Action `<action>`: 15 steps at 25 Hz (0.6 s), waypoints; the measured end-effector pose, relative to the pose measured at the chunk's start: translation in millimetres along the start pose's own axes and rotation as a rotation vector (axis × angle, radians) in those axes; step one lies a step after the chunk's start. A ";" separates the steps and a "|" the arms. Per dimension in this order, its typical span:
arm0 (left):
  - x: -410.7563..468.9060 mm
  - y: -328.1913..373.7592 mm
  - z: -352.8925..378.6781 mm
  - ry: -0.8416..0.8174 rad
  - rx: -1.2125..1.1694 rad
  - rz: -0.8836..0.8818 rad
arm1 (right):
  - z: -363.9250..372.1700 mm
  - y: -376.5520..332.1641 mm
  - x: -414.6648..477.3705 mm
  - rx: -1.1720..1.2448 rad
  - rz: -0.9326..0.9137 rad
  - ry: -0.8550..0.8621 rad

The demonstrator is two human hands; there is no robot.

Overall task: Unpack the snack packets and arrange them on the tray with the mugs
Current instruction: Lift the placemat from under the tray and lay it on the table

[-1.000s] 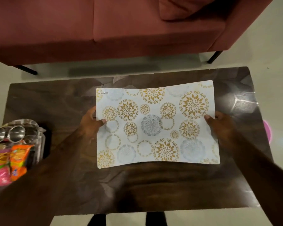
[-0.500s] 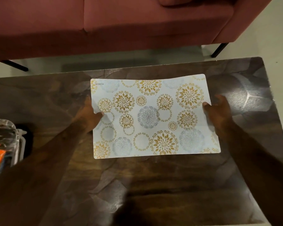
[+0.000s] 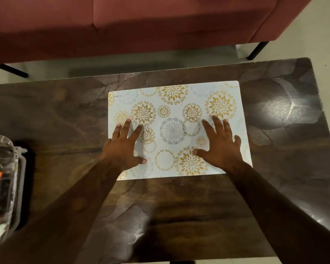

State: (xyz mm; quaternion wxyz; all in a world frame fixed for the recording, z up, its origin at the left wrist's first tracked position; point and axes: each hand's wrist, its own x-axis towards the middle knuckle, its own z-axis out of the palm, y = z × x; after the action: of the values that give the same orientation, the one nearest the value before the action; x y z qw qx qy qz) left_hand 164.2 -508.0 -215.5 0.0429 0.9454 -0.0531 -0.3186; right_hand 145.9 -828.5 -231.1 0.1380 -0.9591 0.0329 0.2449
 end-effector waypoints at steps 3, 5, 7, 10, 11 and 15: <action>4.2 0.8 1.0 0.005 -0.027 -0.006 | 0.9 2.9 6.7 -0.008 0.001 -0.001; 4.6 2.2 0.4 0.006 -0.023 -0.006 | -3.8 0.1 8.7 -0.009 0.012 -0.023; 1.3 2.9 -2.8 0.017 -0.031 0.003 | -11.2 -6.9 4.1 -0.011 0.021 -0.020; -19.5 -5.8 -8.5 0.128 -0.101 0.007 | -17.2 -31.7 -15.3 0.024 -0.031 0.097; -30.4 -9.5 -9.5 0.171 -0.128 0.021 | -17.7 -41.3 -25.0 0.061 -0.048 0.127; -84.5 -58.4 -14.1 0.210 -0.278 -0.009 | -1.7 -117.8 -68.4 0.291 -0.151 -0.073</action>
State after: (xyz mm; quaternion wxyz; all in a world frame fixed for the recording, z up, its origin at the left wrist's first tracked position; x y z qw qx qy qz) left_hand 110.2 -438.7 -160.5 0.1773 0.9587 0.0004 -0.2223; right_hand 102.0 -716.2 -167.7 0.2946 -0.9191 -0.0091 0.2614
